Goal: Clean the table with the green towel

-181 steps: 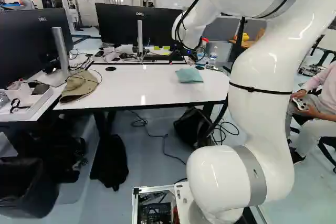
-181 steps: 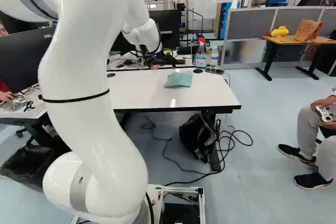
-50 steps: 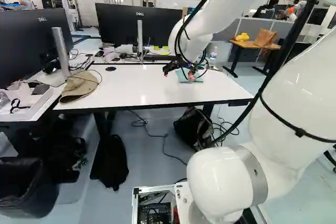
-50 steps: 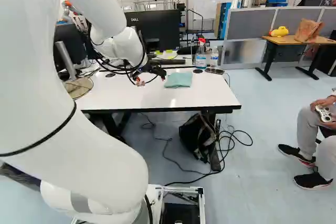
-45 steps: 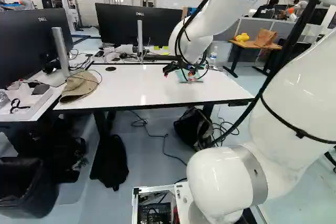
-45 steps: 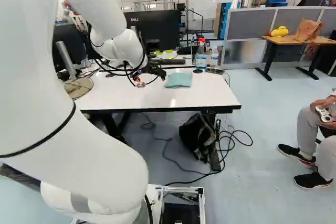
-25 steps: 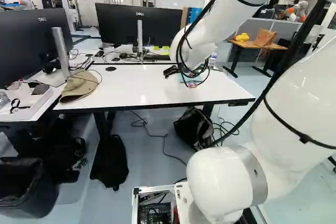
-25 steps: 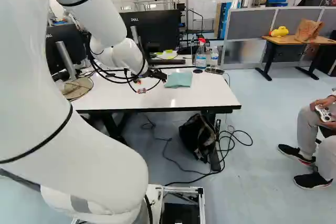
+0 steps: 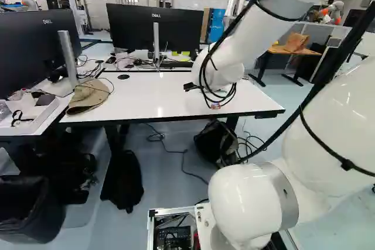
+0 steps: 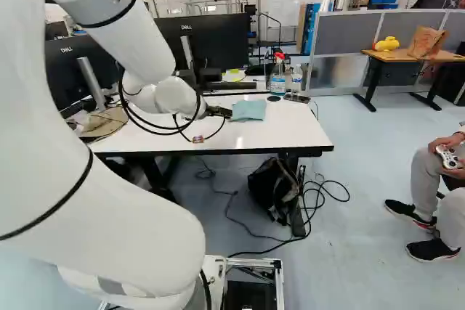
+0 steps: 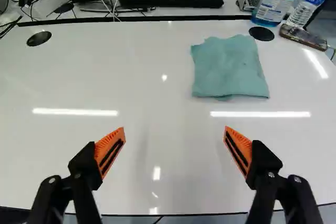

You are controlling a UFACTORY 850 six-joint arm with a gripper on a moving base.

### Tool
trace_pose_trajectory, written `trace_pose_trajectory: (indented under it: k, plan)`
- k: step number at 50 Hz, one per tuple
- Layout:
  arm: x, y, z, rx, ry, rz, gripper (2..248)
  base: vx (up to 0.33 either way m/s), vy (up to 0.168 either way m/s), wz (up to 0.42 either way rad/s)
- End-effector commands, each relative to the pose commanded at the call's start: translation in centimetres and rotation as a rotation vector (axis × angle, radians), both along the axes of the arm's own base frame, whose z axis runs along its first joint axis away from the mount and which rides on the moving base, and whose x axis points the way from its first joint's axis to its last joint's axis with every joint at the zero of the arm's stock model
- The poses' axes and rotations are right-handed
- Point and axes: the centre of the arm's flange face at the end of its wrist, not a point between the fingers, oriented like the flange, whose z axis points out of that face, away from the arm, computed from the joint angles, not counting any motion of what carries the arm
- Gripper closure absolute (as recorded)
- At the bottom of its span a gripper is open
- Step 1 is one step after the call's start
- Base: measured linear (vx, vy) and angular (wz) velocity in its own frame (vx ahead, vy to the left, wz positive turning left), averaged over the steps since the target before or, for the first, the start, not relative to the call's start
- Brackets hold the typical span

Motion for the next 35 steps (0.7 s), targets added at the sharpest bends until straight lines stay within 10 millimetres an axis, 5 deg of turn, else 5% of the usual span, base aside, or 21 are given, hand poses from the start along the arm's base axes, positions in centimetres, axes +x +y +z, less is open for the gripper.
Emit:
trace_pose_trajectory:
  k: [35]
  plan:
    - [-5.7,-0.6,-4.0,0.003,-0.180,-0.013,3,0.000,0.000,0.000]
